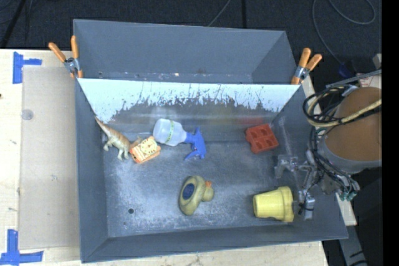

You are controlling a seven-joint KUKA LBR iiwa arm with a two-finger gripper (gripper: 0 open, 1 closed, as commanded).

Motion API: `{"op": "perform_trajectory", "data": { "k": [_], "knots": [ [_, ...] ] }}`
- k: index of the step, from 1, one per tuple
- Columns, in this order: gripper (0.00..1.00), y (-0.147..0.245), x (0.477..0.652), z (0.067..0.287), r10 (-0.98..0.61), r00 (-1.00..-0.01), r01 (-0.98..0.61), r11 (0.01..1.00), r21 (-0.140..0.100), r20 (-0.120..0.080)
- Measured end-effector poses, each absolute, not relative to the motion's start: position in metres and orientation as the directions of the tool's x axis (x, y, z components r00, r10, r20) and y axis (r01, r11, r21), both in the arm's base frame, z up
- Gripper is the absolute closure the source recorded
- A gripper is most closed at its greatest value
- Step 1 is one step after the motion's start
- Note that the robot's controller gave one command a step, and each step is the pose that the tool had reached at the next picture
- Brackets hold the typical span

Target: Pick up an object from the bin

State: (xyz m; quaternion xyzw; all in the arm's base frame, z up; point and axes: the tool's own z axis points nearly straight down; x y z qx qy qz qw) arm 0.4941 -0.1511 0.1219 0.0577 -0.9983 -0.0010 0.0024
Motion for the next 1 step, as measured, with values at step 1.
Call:
{"op": "perform_trajectory", "data": {
  "k": [1],
  "knots": [
    [0.00,-0.1540,0.4797,0.1020,-0.184,-0.983,-0.184,0.983,0.005,0.008]
  ]
}}
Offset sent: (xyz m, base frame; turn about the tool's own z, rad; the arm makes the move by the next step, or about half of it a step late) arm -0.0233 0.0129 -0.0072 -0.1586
